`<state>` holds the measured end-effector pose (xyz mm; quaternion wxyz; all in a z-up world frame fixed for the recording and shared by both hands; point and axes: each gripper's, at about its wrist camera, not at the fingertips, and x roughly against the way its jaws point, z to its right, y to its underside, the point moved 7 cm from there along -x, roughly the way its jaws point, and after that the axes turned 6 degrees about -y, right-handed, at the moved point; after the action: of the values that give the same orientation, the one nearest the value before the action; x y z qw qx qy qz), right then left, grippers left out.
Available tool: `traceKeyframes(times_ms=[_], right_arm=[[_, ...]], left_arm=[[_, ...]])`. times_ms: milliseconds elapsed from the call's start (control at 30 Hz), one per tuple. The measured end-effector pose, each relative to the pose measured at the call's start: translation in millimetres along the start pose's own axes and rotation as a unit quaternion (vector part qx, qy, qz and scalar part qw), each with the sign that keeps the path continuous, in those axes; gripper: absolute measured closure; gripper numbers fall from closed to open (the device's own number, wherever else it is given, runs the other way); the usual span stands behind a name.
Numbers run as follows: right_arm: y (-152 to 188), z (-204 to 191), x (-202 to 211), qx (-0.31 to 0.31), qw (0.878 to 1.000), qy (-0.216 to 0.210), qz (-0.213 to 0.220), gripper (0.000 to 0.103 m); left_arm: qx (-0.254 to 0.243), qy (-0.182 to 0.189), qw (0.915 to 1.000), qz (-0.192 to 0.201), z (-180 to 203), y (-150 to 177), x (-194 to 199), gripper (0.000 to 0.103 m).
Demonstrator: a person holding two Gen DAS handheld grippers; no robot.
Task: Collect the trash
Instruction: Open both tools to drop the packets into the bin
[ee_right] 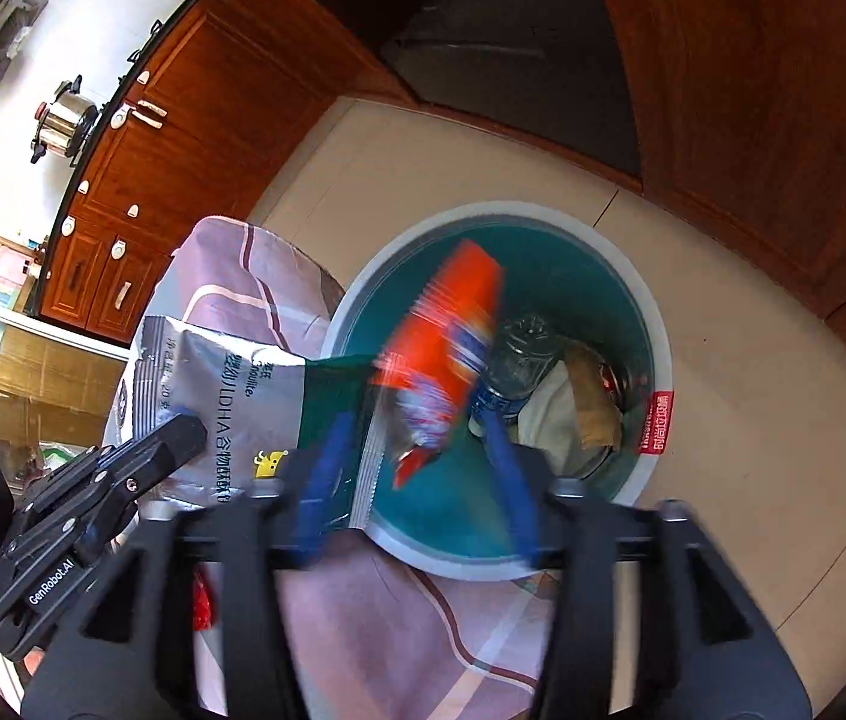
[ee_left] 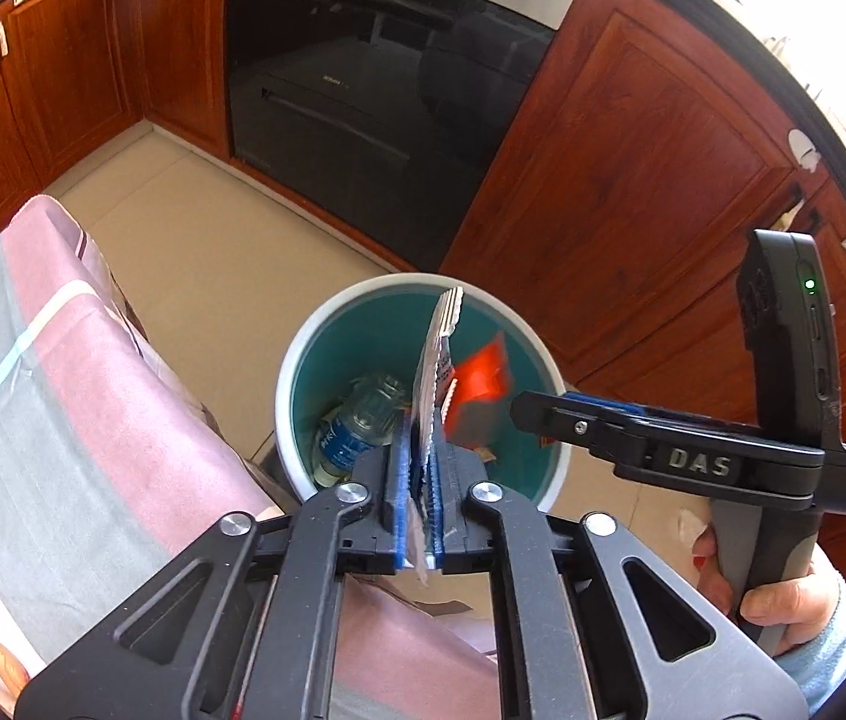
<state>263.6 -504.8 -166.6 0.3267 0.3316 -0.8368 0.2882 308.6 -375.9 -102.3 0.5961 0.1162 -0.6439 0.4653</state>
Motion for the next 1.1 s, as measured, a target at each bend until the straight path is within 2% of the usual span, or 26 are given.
traceKeyframes(times_ms=[33, 67, 100, 133, 200, 300, 400, 733, 1100], right_arm=[[-1, -1, 1, 0.002, 1.000, 0.002, 0.005, 0.034], [-1, -3, 2, 0.003, 1.000, 0.003, 0.008, 0.031], [-2, -4, 2, 0.002, 1.000, 0.004, 0.009, 0.025], [-2, -4, 2, -0.001, 1.000, 0.006, 0.009, 0.023], [-1, -3, 3, -0.008, 1.000, 0.007, 0.010, 0.018], [2, -4, 3, -0.015, 1.000, 0.014, 0.007, 0.017], [6, -4, 4, -0.019, 1.000, 0.020, 0.002, 0.014], [22, -16, 14, -0.018, 1.000, 0.019, 0.004, 0.014], [56, -62, 18, 0.012, 1.000, -0.006, -0.007, 0.014]], left_arm=[[0.002, -0.002, 1.0000, 0.000, -2, -1, 0, 0.062], [0.004, -0.004, 1.0000, 0.007, -3, -1, 1, 0.038], [0.005, -0.010, 0.9998, 0.018, -5, 0, 5, 0.029], [0.006, -0.015, 0.9996, 0.024, -7, 0, 6, 0.027], [0.009, -0.015, 0.9996, 0.022, -10, 3, 9, 0.017], [0.020, -0.012, 0.9995, 0.023, -14, 4, 14, 0.005], [0.026, -0.009, 0.9994, 0.023, -17, 10, 22, 0.004], [0.029, -0.009, 0.9993, 0.020, -14, 28, 45, 0.004], [0.053, -0.034, 0.9972, 0.040, -33, 71, 95, 0.004]])
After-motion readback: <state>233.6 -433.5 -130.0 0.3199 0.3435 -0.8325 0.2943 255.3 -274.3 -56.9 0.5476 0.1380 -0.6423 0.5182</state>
